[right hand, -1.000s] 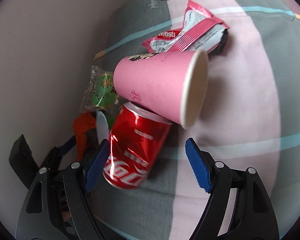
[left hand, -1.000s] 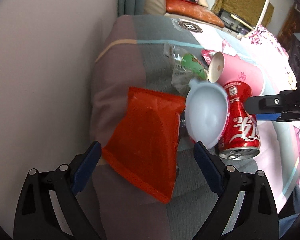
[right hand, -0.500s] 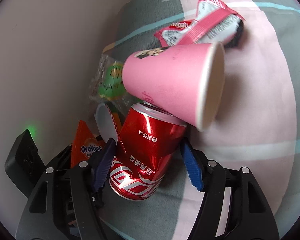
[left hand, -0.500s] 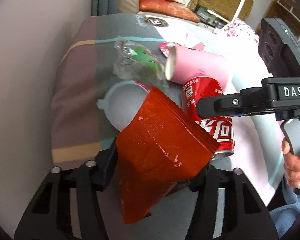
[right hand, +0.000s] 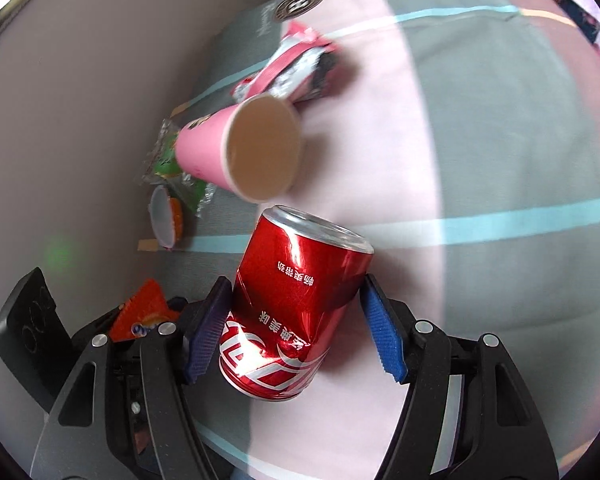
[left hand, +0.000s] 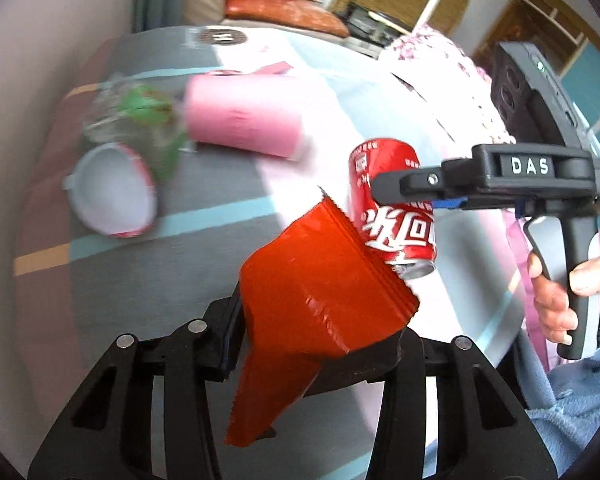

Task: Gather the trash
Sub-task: 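Grasp the red snack packet with the left gripper while the right gripper grasps the Coca-Cola can, then carry the red packet and Coca-Cola can over the teal bin and release both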

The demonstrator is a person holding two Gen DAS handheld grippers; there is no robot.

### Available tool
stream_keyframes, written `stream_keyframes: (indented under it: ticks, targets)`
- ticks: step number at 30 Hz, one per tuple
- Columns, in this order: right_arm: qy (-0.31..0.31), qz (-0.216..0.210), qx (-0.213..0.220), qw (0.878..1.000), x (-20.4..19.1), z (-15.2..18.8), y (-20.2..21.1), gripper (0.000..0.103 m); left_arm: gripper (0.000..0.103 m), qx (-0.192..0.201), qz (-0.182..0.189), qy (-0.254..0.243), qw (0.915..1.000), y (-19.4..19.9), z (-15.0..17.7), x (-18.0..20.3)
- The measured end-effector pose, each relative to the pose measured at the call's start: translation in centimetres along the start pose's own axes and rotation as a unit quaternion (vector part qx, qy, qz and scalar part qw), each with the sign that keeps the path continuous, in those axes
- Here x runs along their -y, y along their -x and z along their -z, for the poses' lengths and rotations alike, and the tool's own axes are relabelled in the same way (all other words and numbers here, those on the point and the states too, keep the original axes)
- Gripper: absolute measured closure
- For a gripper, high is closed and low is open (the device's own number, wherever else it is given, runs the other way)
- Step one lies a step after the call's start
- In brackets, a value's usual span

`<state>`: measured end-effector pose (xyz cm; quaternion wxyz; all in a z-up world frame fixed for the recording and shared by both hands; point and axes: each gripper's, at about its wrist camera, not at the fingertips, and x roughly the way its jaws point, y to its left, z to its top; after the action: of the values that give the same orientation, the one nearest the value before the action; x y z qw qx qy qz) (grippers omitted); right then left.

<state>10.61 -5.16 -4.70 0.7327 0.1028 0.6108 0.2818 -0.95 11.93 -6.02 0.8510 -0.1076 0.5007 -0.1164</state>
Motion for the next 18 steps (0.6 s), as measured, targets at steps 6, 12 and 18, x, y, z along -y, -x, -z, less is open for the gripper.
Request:
stream_keyframes:
  ticks: [6,12,18]
  targets:
    - [-0.034,0.01,0.027,0.999,4.3,0.5,2.9,0.04,0.067,-0.009,0.01,-0.01,0.9999,-1.7,-0.8,3.9]
    - [-0.057,0.022,0.057,0.997,9.3,1.0,6.2,0.04,0.069,-0.026,-0.005,0.008,0.9996,-3.6,-2.2,6.3]
    - [-0.085,0.017,0.094,0.992,13.6,1.2,9.9,0.04,0.069,-0.04,0.0,-0.011,0.9991,-4.9,-3.7,9.9]
